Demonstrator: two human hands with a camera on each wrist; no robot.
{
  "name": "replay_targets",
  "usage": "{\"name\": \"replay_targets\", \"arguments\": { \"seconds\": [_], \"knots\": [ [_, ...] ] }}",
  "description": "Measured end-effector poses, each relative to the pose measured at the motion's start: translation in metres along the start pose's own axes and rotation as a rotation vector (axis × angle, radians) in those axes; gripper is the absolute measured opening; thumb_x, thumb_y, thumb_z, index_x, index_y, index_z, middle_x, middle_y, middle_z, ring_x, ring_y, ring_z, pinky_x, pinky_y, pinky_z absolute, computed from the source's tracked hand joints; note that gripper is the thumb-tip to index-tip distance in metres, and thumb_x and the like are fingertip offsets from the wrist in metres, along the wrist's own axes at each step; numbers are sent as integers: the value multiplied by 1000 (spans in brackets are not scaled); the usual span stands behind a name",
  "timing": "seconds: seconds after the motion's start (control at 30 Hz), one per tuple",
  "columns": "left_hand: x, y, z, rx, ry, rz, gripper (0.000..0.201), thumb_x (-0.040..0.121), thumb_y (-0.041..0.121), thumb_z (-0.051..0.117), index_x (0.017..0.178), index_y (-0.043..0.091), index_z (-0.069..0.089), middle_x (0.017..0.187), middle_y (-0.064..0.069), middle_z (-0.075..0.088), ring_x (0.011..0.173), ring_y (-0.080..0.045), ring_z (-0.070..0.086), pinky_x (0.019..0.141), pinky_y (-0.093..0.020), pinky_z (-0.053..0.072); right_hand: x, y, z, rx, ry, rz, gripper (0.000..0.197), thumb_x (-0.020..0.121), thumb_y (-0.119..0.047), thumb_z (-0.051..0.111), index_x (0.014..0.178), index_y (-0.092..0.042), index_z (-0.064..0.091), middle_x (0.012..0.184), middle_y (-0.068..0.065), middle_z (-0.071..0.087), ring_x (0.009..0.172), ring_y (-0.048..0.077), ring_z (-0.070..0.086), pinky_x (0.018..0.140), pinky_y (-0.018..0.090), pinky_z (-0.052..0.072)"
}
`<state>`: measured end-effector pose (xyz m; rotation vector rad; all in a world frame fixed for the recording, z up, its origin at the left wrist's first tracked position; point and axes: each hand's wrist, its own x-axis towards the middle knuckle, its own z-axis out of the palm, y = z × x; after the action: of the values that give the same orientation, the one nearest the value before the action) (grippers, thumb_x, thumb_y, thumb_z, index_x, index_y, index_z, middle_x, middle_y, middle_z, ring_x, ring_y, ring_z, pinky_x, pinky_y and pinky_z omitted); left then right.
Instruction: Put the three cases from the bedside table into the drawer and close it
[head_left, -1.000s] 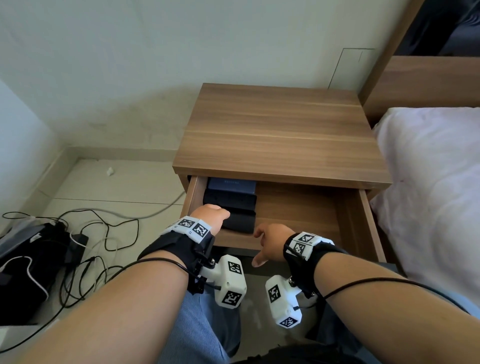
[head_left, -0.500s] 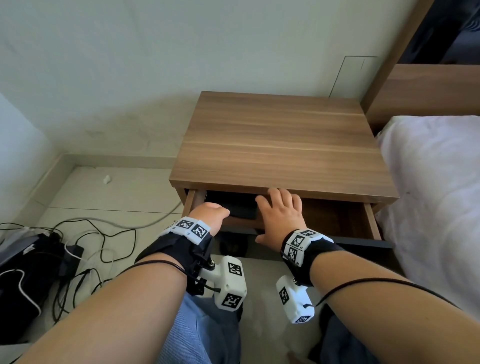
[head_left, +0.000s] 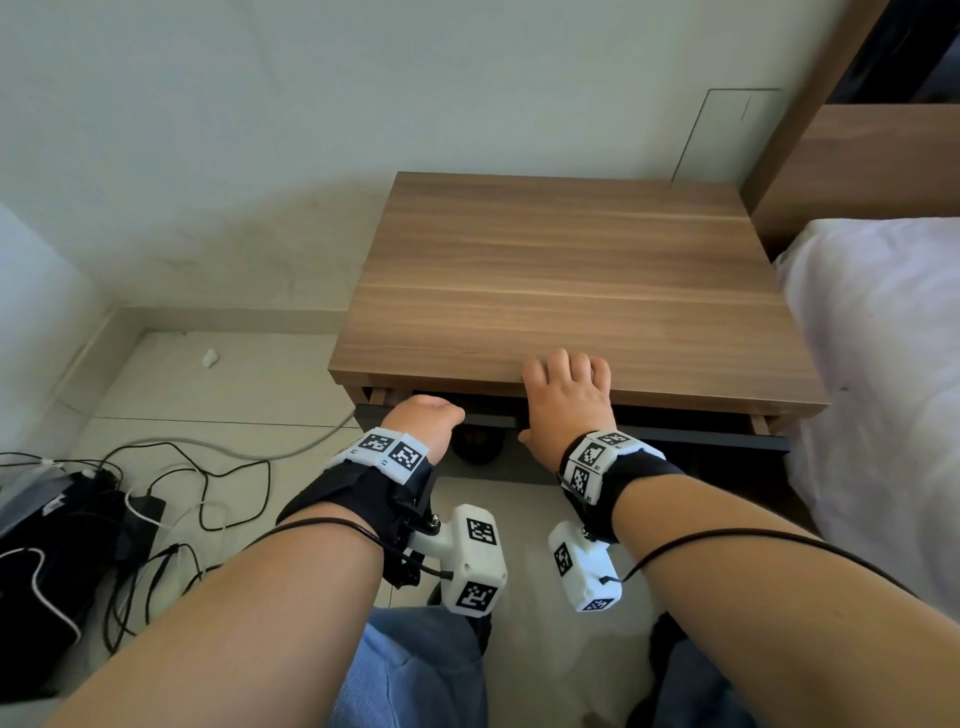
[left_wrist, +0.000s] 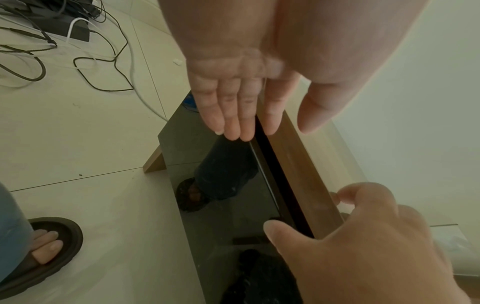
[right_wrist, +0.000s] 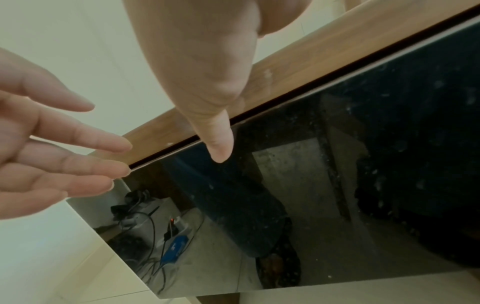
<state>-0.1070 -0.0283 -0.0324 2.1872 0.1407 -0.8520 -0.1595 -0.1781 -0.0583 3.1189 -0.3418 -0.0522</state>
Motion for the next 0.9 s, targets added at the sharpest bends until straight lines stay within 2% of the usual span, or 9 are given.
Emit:
{"name": "replay_targets", "arguments": {
  "seconds": [0.17, 0.23, 0.3, 0.4, 0.5, 0.6, 0.7, 0.83, 0.9],
  "knots": [
    [7, 4, 3, -18, 10, -10, 25, 88, 25, 48, 63, 27, 46, 89, -9, 52, 85, -25, 50, 91, -37, 46, 12, 0, -2, -38, 13, -17, 53, 73, -21, 69, 119, -15, 44, 116, 9, 45, 107, 32, 44, 105, 45, 24],
    [7, 7, 3, -28, 15, -11, 17, 89, 25, 49, 72, 26, 53, 95, -9, 55, 95, -29, 56, 101, -42, 47, 16, -1, -2, -23, 14, -22, 49, 74, -15, 66, 118, -14, 44, 114, 9, 45, 103, 32, 47, 105, 44, 25],
    [9, 8, 4, -44, 20, -10, 13, 89, 26, 49, 86, 22, 62, 99, -8, 57, 104, -29, 59, 102, -44, 47, 18, -2, -2, -5, 29, -21, 46, 73, -6, 59, 117, -12, 46, 111, 10, 47, 97, 31, 51, 105, 43, 26],
    [13, 6, 4, -63, 24, -25, 34, 87, 29, 50, 117, 18, 61, 103, -7, 60, 111, -29, 60, 101, -43, 48, 19, -2, -4, 3, 38, -25, 47, 71, 2, 50, 116, -9, 47, 109, 11, 48, 87, 30, 53, 106, 42, 27],
    [15, 5, 3, -101, 28, -34, 38, 84, 37, 48, 116, 20, 60, 114, -7, 64, 110, -28, 61, 101, -43, 48, 20, -1, -6, -17, 16, -53, 48, 72, 1, 50, 118, -10, 43, 111, 10, 47, 77, 26, 48, 108, 41, 24],
    [16, 6, 4, -128, 29, -34, 35, 83, 42, 47, 110, 22, 59, 115, -8, 65, 109, -28, 61, 100, -44, 48, 20, 0, -3, -41, 48, -68, 49, 67, 1, 54, 114, -9, 48, 106, 10, 50, 82, 28, 54, 102, 41, 32],
    [15, 6, 4, -110, 44, -10, 35, 84, 41, 48, 110, 22, 61, 103, -5, 64, 105, -28, 62, 100, -43, 48, 18, -1, -5, -16, 21, -56, 49, 65, 0, 56, 113, -10, 49, 107, 10, 49, 89, 31, 55, 99, 40, 34],
    [10, 11, 2, -96, 41, 28, 24, 84, 40, 46, 89, 22, 62, 84, -5, 57, 88, -29, 56, 94, -36, 49, 16, 1, -16, 33, -91, -32, 46, 71, -13, 61, 115, -14, 46, 114, 8, 45, 96, 28, 53, 92, 35, 38],
    [6, 14, -2, -88, 39, 51, 34, 87, 40, 45, 106, 19, 63, 106, -10, 63, 104, -30, 60, 101, -40, 46, 16, 4, -25, 84, -138, -20, 46, 74, -24, 63, 117, -15, 47, 117, 8, 43, 99, 29, 54, 91, 35, 39]
  ]
}}
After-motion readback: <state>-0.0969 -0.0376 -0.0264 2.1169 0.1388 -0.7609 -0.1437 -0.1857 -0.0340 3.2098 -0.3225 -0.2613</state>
